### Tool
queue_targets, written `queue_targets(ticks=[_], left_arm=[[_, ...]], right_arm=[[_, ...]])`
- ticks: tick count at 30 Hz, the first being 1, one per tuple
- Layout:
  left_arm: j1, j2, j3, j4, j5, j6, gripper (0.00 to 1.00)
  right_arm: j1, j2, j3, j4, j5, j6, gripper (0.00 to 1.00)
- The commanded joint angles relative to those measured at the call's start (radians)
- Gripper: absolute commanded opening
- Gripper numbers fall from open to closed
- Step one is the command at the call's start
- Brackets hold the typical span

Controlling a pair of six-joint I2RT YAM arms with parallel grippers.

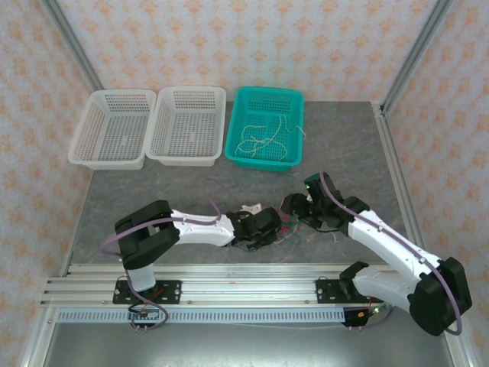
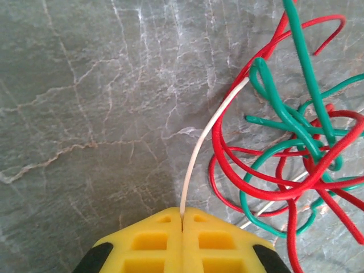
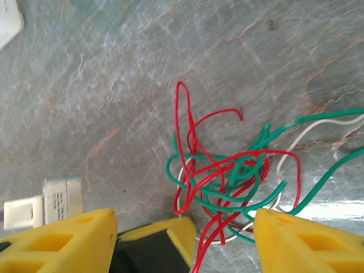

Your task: Untangle the cables

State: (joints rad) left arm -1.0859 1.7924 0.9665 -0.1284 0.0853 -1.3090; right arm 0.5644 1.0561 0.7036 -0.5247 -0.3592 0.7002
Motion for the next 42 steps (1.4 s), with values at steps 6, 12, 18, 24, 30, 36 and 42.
queue_targets(ticks=[6,12,18,24,30,36,42], left_arm=[[-0.003,-0.144,-0.035,-0.091,-0.170,0.059,0.00],[-0.005,-0.243,-0.116,-0.092,-0.224,0.046,0.00],[0.013,-0.382,-0.127,-0.200,-0.351,0.101,0.00],[0.146,-0.600,-0.134,-0.335,-0.427,0.225,0.00],[0.267,-0.759,-0.116,-0.418,-0.426,0.359,0.00],[0.271,-0.788,-0.110,-0.395,-0.389,0.424,0.00],[0.271,-0.783,-0.099,-0.366,-0.368,0.447,0.00]], right_arm=[[0.139,0.102,0.046,0.027,0.127,0.033,0.67],[0.198,0.260,0.034,-0.017,0.316,0.082,0.62],[0.198,0.282,-0.040,-0.035,0.471,0.138,0.58],[0.186,0.259,-0.069,-0.090,0.624,0.181,0.58],[0.178,0.216,-0.046,-0.097,0.628,0.143,0.61],[0.198,0.134,0.082,-0.043,0.521,-0.035,0.66],[0.212,0.157,0.123,0.029,0.473,-0.075,0.62]])
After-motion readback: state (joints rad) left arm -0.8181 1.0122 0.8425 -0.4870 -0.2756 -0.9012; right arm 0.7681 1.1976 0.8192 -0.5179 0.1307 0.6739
